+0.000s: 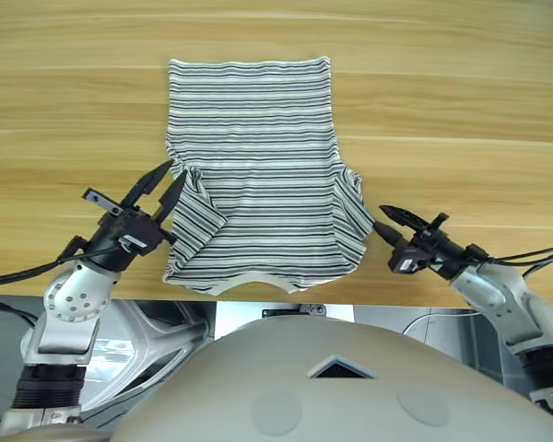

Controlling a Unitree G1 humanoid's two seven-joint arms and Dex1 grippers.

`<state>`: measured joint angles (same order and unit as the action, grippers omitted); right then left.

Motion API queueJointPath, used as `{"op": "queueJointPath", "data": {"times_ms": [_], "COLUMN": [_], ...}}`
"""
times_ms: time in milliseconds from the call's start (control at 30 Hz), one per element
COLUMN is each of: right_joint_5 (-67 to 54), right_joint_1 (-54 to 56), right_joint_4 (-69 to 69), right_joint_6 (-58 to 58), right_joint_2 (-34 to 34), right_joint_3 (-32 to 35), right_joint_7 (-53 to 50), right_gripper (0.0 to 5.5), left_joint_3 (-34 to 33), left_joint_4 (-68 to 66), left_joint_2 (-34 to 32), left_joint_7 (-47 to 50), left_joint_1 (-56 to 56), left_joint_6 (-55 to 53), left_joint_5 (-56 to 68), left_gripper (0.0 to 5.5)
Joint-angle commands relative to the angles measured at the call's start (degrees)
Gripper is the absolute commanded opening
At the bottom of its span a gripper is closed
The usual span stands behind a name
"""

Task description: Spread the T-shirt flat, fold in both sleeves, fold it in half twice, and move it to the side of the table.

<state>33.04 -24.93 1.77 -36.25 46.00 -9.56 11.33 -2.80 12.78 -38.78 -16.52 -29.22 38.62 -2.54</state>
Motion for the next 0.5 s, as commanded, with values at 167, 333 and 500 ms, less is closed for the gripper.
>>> {"op": "queueJointPath", "data": {"times_ms": [167,333,500], "right_joint_5": [1.67,-0.23,-1.38], "right_joint_1": [-6.97,-13.07,-14.51], "right_joint_4": [-1.10,2.77,5.33], "right_joint_6": [2.96,2.35,-0.28], "right_joint_2": [5.62,8.82,11.10], "right_joint_3": [0.29,0.62,-1.59], "right_joint_7": [4.73,6.55,8.93], "right_gripper": [1.81,1.81,1.81], "left_joint_3": [-0.43,-0.53,0.38], "left_joint_4": [-0.69,-0.71,0.23], "left_joint_2": [2.79,4.28,6.41], "left_joint_7": [-1.65,-2.10,-2.06], "left_joint_1": [-0.23,-0.13,0.32], "left_joint_6": [-0.49,-0.53,-1.04], "left_joint_5": [-0.65,-0.97,-1.70], "left_gripper": [0.91,0.91,0.91]}}
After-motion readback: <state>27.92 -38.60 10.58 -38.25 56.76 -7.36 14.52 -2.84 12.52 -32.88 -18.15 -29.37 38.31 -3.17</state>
